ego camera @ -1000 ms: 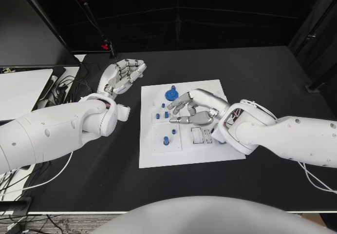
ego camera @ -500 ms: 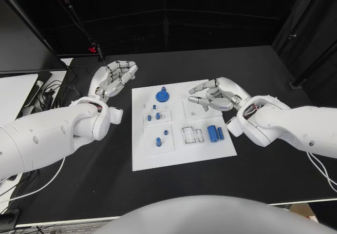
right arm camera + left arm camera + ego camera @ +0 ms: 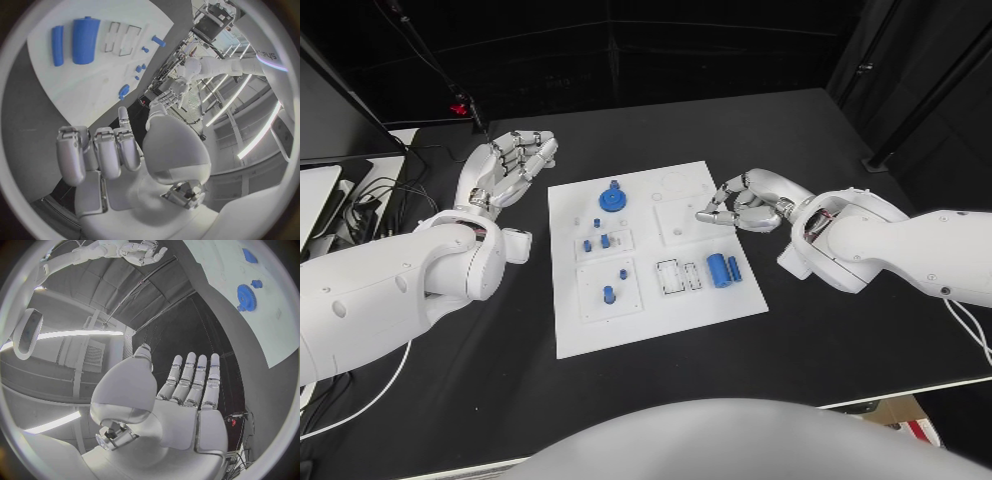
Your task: Assemble the parts on the task board
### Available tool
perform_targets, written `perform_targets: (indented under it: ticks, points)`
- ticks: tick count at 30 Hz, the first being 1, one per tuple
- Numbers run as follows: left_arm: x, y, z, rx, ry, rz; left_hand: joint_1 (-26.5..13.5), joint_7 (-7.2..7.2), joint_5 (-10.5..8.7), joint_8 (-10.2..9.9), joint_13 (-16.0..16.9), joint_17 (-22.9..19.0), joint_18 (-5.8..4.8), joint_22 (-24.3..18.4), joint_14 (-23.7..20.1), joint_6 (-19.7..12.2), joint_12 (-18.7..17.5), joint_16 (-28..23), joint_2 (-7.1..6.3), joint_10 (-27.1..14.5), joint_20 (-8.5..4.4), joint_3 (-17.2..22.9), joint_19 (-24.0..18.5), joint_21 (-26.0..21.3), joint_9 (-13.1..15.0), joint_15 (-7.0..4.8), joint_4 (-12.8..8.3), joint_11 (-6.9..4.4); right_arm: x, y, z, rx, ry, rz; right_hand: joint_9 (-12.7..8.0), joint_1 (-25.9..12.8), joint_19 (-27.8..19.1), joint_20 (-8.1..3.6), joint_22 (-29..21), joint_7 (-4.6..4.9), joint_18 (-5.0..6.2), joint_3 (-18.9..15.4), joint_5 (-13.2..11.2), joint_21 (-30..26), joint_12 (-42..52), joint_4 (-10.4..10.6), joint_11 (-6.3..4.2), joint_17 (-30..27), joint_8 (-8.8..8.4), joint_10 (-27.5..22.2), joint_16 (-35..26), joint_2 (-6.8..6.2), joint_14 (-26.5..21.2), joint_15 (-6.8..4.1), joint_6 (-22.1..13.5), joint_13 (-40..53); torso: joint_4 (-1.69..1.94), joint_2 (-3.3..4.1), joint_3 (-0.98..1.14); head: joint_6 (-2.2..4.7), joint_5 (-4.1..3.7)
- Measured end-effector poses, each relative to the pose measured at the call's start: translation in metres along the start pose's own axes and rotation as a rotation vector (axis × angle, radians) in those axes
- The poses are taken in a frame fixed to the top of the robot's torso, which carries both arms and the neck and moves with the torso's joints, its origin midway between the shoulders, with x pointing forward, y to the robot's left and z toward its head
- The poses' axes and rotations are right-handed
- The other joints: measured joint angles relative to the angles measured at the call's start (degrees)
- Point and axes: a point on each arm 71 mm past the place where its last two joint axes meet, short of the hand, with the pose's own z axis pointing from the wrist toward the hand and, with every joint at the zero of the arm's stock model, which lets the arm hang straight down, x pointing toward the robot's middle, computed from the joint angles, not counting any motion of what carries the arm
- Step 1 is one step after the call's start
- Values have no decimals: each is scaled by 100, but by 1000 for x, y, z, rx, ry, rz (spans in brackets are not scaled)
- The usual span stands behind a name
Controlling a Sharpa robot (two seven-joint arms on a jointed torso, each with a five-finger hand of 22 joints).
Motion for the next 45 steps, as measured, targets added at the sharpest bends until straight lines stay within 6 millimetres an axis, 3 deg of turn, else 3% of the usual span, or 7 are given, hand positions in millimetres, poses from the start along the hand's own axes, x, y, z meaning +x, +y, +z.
perform_targets:
  ticks: [4,8,14,20,29,45]
  points:
    - [-1,0,-1,-1,0,-1,0,0,0,0,0,0,0,0,0,0,0,0,0,0,0,0,0,0,0,0,0,0,0,-3,-6,59,12,-87,58,-40,0,0,0,12,1,-48,0,40,0,-2,0,-1,175,0,0,-24,-3,-3,-11,0,0,1,1,0,-55]
    - [-4,0,-2,-2,-4,1,0,0,0,0,0,0,0,0,0,0,0,0,0,0,0,0,0,0,0,0,0,0,1,-3,-12,112,24,-176,71,-222,21,-22,0,9,1,-77,-23,40,0,14,0,-1,242,0,0,-78,1,-44,-113,-1,0,1,2,0,-77]
    - [-5,0,-3,-4,-6,2,0,0,0,0,0,-1,-1,0,0,0,0,0,0,0,0,-15,0,0,0,0,15,0,7,2,-17,156,39,-302,145,-411,18,-65,-1,-24,1,-32,-101,40,0,22,-1,-1,448,0,0,-258,1,-86,-146,-1,-3,-1,4,0,-123]
    - [-7,0,-4,-4,-7,2,0,0,0,0,0,-5,0,1,0,0,0,0,0,0,0,-14,0,0,0,0,14,0,9,4,-19,191,47,-393,201,-553,38,-85,-1,-24,2,117,-157,40,0,14,-1,-2,598,0,0,-339,-19,-106,-146,-1,-3,-2,4,0,-160]
    - [-7,1,-4,-5,-8,3,0,0,0,0,1,-5,0,1,0,1,-1,0,0,-20,0,-14,0,0,1,0,14,20,17,8,-18,215,76,-474,219,-636,38,-85,-2,-45,3,213,-185,40,0,28,-1,-2,667,0,0,-423,1,-126,-124,-1,4,-3,3,0,-217]
    - [-8,1,-4,-6,-9,3,0,0,0,0,1,-13,0,-4,0,-41,-1,0,0,-20,0,-14,0,0,-5,0,14,19,33,13,-12,230,143,-579,218,-666,18,-105,-2,-65,3,293,-207,40,0,13,-44,-3,682,-1,0,-393,1,-126,-103,-2,9,-4,2,0,-232]
